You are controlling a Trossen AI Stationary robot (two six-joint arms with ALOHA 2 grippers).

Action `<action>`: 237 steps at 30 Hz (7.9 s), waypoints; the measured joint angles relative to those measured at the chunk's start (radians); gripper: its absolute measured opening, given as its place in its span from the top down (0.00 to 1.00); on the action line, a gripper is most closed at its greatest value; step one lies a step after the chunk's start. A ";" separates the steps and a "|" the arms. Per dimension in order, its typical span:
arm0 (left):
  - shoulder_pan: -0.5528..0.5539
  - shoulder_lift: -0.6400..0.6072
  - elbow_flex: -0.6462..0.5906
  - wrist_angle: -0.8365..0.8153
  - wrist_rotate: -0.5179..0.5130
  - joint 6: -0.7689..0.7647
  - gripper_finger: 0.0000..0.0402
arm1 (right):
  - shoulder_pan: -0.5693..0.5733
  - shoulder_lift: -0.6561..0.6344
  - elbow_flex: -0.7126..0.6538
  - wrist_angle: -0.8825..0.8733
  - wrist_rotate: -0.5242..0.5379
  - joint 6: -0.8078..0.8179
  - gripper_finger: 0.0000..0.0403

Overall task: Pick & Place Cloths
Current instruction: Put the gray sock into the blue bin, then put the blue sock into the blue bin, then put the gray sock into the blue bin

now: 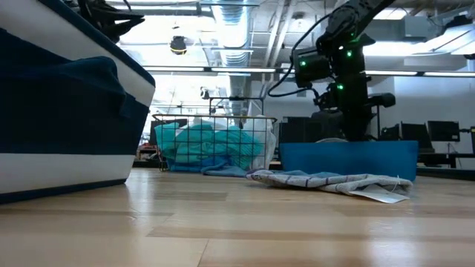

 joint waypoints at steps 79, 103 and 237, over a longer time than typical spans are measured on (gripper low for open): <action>-0.155 -0.412 -0.135 -0.461 -0.350 0.262 1.00 | 0.315 0.370 0.286 0.295 -0.287 -0.022 0.96; -0.251 -0.437 -0.177 -0.332 -0.152 0.341 1.00 | 0.295 0.131 0.404 0.097 -0.159 -0.129 1.00; -0.251 -0.408 -0.177 -0.274 -0.288 0.336 1.00 | 0.533 0.267 0.063 0.442 -0.354 -0.123 0.83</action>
